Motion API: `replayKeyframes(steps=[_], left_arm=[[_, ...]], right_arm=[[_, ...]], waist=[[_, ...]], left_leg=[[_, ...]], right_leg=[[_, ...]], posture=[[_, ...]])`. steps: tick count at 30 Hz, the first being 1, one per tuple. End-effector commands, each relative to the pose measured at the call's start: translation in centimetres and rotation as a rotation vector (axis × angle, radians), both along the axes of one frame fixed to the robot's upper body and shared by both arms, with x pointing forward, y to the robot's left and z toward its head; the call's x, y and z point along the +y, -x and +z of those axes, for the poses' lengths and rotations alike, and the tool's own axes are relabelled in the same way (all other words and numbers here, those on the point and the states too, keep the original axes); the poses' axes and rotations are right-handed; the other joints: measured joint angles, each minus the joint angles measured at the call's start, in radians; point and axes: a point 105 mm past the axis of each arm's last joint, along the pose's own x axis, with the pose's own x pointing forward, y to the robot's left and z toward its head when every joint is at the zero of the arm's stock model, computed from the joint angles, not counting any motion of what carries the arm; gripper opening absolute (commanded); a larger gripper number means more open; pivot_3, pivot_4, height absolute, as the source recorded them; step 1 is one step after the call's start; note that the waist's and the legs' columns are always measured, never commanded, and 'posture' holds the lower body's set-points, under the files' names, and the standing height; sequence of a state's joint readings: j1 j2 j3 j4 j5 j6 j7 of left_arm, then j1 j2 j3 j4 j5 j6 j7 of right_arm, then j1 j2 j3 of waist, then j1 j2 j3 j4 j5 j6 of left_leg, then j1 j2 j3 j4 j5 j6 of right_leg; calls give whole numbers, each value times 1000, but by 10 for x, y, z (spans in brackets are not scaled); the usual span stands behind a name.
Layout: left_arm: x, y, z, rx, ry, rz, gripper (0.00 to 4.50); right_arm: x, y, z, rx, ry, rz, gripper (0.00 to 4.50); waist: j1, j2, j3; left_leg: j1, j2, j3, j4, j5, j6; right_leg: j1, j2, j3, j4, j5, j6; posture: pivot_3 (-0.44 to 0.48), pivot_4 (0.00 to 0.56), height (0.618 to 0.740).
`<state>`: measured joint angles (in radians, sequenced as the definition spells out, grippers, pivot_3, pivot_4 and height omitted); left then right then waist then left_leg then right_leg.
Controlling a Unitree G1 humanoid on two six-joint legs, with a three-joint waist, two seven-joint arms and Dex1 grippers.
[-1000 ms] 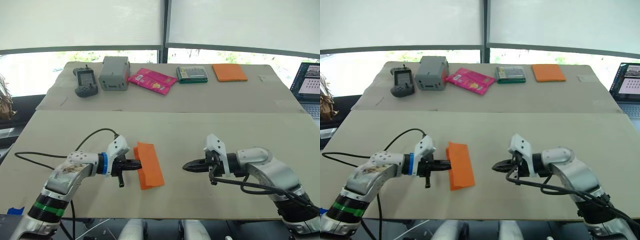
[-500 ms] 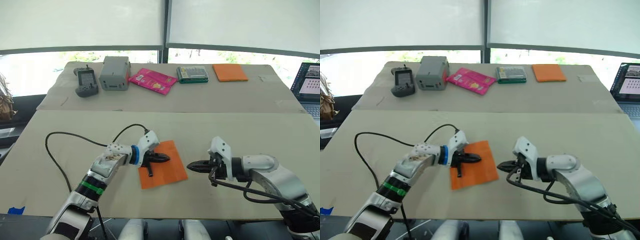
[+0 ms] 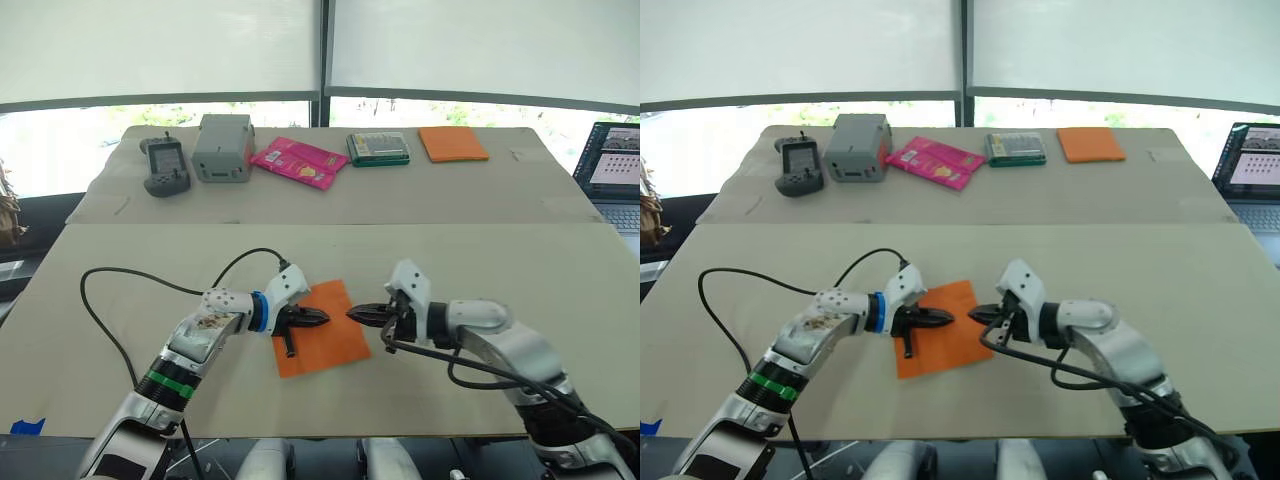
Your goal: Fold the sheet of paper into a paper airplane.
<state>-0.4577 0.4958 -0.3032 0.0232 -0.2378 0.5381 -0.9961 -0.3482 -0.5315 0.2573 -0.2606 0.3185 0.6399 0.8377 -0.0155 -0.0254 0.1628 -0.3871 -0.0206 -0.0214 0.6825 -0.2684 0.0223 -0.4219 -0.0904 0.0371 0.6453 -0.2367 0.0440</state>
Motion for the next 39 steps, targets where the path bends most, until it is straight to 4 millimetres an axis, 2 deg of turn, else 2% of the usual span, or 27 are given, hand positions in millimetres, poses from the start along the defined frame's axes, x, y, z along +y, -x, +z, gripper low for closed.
replayKeyframes(steps=[1, 5, 9, 10, 14, 19, 24, 25, 29, 34, 39], left_arm=[[5, 2, -1, 7, -25, 38, 0], [2, 12, 1, 26, -34, 44, 0], [3, 25, -7, 73, -58, 56, 0], [4, 27, -10, 79, -70, 66, 0], [1, 29, -14, 108, -52, 148, 0], [5, 31, -24, 142, -58, 224, 0], [2, 37, -26, 148, -49, 237, 0], [2, 38, -27, 149, -49, 238, 0], [0, 40, -28, 149, -48, 240, 0], [0, 39, -27, 142, -46, 246, 0], [1, 39, -27, 140, -45, 251, 0]], right_arm=[[9, -4, -11, -12, 34, 6, 63], [11, 4, -35, 58, 81, 15, 63], [9, 9, -37, 67, 93, 25, 63], [10, 9, -34, 63, 81, 30, 63], [13, 5, -1, -22, -51, 53, 63], [-6, -12, 23, 2, -148, -41, 63], [-23, -38, 22, 47, -131, -153, 1562], [-22, -42, 20, 63, -121, -157, 2009], [-17, -51, 9, 130, -98, -150, 3313], [-9, -62, -1, 198, -91, -125, 3313], [3, -57, -3, 230, -88, -41, 3313]], waist=[[2, 0, 0], [3, 0, 0], [2, 1, 0], [2, 0, -1], [4, 0, -1], [4, 0, -1], [3, 0, -1], [3, 0, -1], [3, 1, -1], [1, 1, -1], [2, 1, -1]], left_leg=[[0, 0, 0, 0, 0, 0], [0, 0, 0, 0, 0, 0], [1, 0, 0, 0, 0, 0], [2, 0, 0, 0, 0, 0], [3, 0, 0, 0, 0, 0], [2, 0, 0, 0, 0, 0], [3, 0, 0, 0, 0, 0], [3, 0, 0, 0, 0, 0], [3, 0, 0, -1, 0, 0], [3, 0, 1, -1, 0, 0], [3, 0, 1, -1, 0, 0]], right_leg=[[0, 0, 0, 0, 0, 0], [0, 0, 0, 0, 0, 0], [1, 0, 0, 0, 0, 0], [1, 0, 0, 0, 0, 0], [3, 0, 0, 0, 0, 0], [3, -1, 0, 0, 0, 0], [3, 0, 1, 0, 0, 0], [3, 0, 1, 0, 0, 0], [2, 0, 1, 0, 0, 0], [2, 0, 2, 0, 0, 0], [2, -1, 1, 0, 0, 0]], posture=[[0, 150, 740], [0, 150, 740], [0, 150, 740], [0, 150, 740], [0, 150, 740], [0, 150, 740], [0, 150, 740], [0, 150, 740], [0, 150, 740], [0, 150, 740], [0, 150, 740]])
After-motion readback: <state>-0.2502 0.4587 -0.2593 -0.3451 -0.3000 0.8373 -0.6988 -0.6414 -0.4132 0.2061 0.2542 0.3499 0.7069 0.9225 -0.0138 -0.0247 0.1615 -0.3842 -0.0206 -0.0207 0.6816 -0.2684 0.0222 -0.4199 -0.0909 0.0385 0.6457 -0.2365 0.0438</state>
